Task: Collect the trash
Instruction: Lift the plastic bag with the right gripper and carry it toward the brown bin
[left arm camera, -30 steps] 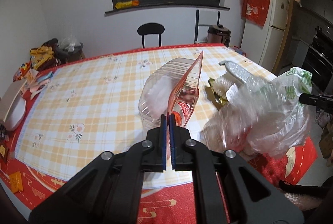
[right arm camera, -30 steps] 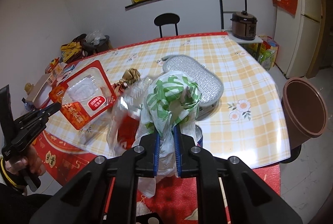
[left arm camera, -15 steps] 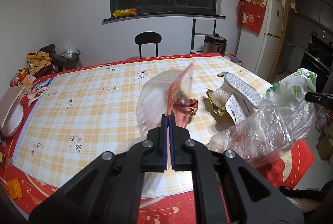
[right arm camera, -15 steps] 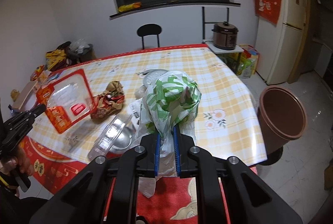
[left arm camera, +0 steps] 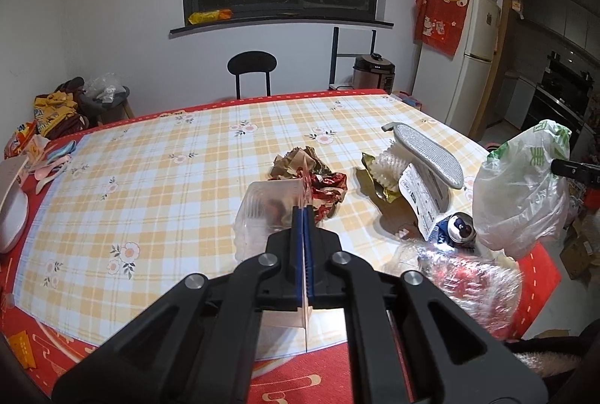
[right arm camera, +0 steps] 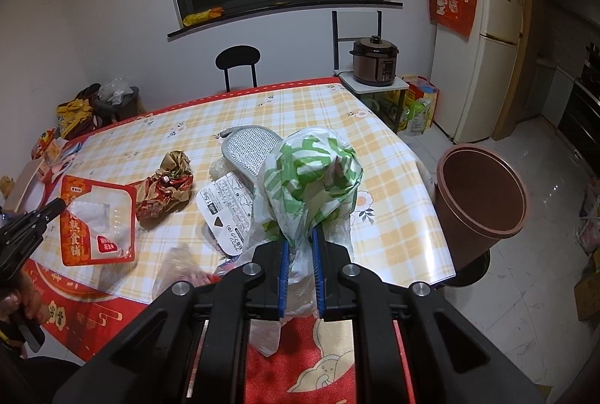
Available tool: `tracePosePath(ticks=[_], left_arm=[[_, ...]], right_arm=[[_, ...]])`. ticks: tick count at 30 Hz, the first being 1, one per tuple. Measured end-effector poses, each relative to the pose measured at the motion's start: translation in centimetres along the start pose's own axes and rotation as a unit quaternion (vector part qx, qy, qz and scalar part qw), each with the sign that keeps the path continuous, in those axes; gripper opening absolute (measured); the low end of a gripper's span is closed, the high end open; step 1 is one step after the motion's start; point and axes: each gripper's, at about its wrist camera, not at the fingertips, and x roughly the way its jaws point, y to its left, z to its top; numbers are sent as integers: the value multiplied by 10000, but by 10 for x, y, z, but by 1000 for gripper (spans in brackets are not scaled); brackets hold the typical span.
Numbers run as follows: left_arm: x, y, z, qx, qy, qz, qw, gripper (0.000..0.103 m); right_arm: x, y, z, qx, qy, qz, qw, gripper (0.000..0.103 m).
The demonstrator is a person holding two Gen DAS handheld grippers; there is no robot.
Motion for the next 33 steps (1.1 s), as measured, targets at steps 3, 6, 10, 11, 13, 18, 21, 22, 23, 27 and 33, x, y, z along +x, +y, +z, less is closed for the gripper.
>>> tracePosePath(ticks=[3, 6, 10, 11, 13, 18, 21, 22, 23, 27, 33], left_arm=[[0, 1, 1, -2, -29, 10, 10000, 5], [-3, 1, 4, -11, -96, 45, 9999, 5], [-6, 3, 10, -39, -178, 96, 9998, 5], [-6, 3, 12, -56, -199, 112, 9997, 5], [-8, 3, 15, -64, -242, 111, 9996, 5], [-10, 6, 23, -6, -362, 25, 9993, 5], [-11, 8, 28, 49, -413, -82, 9991, 5], [-11, 9, 29, 72, -425, -117, 9990, 5], [-11, 12, 30, 94, -440, -159, 9989, 5], [-9, 16, 34, 188, -469, -307, 9982, 5], [-8, 20, 36, 415, -527, -513, 9964, 5]], right_arm=[[0, 0, 3, -8, -16, 16, 10000, 12], [1, -3, 6, -3, -37, 30, 10000, 12], [2, -6, 11, -19, -83, 39, 10000, 12], [2, -7, 13, -21, -89, 32, 10000, 12], [0, -8, 16, -24, -110, 17, 9999, 12], [-8, -11, 20, -30, -218, -143, 9997, 12], [-15, -11, 21, 28, -288, -265, 9992, 12], [-16, -11, 21, 38, -308, -300, 9991, 12], [-19, -10, 21, 50, -339, -361, 9988, 12], [-31, -5, 16, 101, -441, -567, 9974, 12], [-47, -3, 5, 325, -531, -836, 9946, 12]])
